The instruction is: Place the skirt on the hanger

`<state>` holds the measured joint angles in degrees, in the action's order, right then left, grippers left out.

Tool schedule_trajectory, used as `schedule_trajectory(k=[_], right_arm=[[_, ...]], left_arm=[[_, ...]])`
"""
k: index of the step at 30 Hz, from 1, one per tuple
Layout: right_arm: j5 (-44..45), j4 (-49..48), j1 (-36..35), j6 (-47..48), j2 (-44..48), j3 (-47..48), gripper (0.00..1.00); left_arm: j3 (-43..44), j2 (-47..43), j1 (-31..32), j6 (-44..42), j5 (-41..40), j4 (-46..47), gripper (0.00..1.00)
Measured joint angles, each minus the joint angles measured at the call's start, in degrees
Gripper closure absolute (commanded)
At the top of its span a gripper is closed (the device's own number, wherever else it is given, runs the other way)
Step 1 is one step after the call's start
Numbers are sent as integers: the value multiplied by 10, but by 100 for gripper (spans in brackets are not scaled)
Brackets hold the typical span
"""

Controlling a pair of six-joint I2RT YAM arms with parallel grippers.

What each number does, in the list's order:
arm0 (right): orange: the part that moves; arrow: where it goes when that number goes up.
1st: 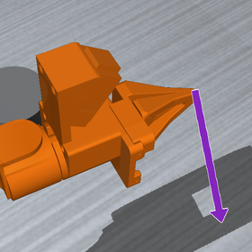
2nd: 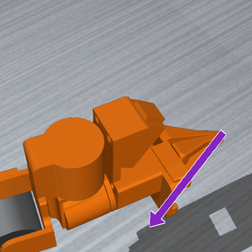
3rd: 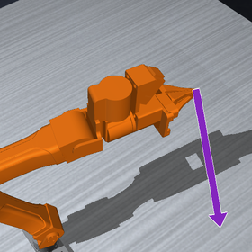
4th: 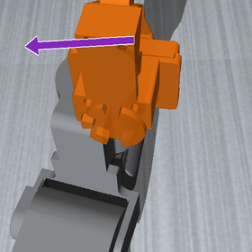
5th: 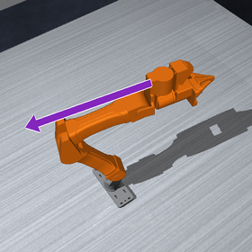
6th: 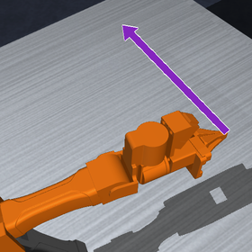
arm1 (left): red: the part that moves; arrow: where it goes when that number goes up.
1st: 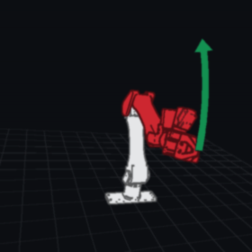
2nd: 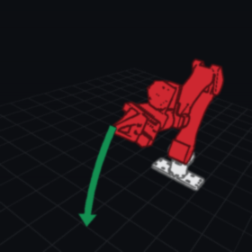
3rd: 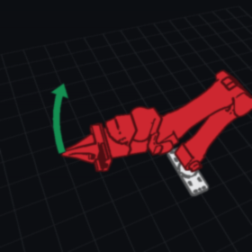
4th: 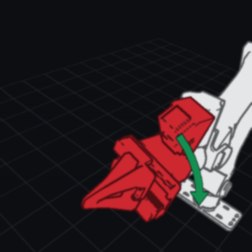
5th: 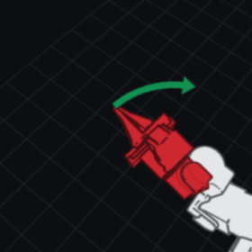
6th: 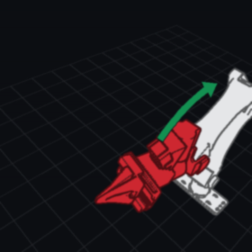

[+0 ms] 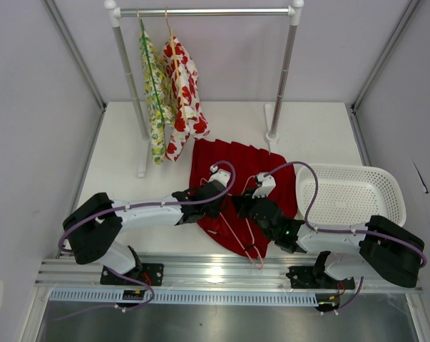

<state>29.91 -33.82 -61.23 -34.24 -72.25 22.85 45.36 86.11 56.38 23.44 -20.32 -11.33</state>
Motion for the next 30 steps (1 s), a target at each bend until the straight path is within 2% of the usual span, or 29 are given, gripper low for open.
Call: schedule_trajectory(k=[8,14,21,30], right_arm=[[-2,-3,0,0,-2,0,100],[-3,-3,0,0,-2,0,100],[-3,-3,0,0,-2,0,100],[-4,-3,0,2,-2,0,100]], left_arm=[[-1,0,2,0,-11,4,64],[-16,0,7,0,-36,39,71],[-23,23,15,1,-60,67,74],[-26,43,38,5,-109,93,70]])
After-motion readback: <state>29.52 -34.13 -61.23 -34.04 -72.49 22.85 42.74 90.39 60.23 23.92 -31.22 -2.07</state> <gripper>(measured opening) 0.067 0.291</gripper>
